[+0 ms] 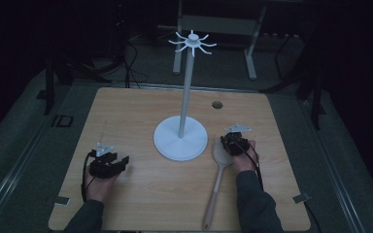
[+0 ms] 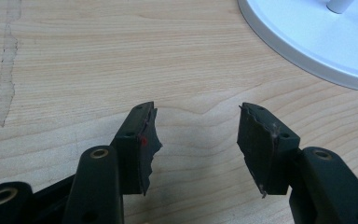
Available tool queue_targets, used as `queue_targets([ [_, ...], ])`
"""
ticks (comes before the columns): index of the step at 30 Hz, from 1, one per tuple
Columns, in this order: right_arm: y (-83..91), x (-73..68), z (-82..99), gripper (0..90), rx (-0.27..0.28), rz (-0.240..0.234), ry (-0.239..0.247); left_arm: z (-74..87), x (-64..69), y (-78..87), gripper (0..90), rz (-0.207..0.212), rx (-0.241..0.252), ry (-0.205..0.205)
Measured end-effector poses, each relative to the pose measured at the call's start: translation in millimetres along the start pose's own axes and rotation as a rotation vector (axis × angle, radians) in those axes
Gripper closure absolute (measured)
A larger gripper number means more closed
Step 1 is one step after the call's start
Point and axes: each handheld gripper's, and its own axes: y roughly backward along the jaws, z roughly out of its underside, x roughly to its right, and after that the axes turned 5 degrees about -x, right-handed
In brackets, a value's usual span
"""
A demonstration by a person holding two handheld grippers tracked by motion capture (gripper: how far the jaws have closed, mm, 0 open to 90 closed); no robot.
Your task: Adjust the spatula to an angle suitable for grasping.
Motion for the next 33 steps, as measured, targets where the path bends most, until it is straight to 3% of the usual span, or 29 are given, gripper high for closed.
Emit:
queue_targets([
  [6, 5.8, 9.8, 10.7, 89.7, -0.023, 0.046, -0.017, 0.2, -0.3, 0.1, 47.2, -0.002, 0.001, 0.004],
  [11, 13.1, 19.1, 23.5, 89.8, -0.038, 0.058, -0.044, 0.2, -0.2, -0.3, 47.2, -0.003, -0.002, 0.001],
  [18, 24.4, 23.0, 41.2, 89.7, -0.053, 0.083, -0.041, 0.3, -0.2, -0.2, 47.2, -0.004, -0.004, 0.003],
  [25, 38.4, 19.0, 61.8, 89.7, -0.070, 0.097, -0.030, 0.5, -1.3, -0.1, 47.2, -0.004, 0.000, 0.013],
  [28, 51.8, 15.7, 75.9, 89.6, -0.062, 0.079, -0.040, 0.5, -0.7, -0.5, 47.2, -0.005, -0.003, 0.010],
  [33, 61.7, 9.2, 81.7, 89.5, -0.059, 0.075, -0.013, 0.7, -0.2, -0.3, 47.2, -0.005, -0.003, 0.009],
])
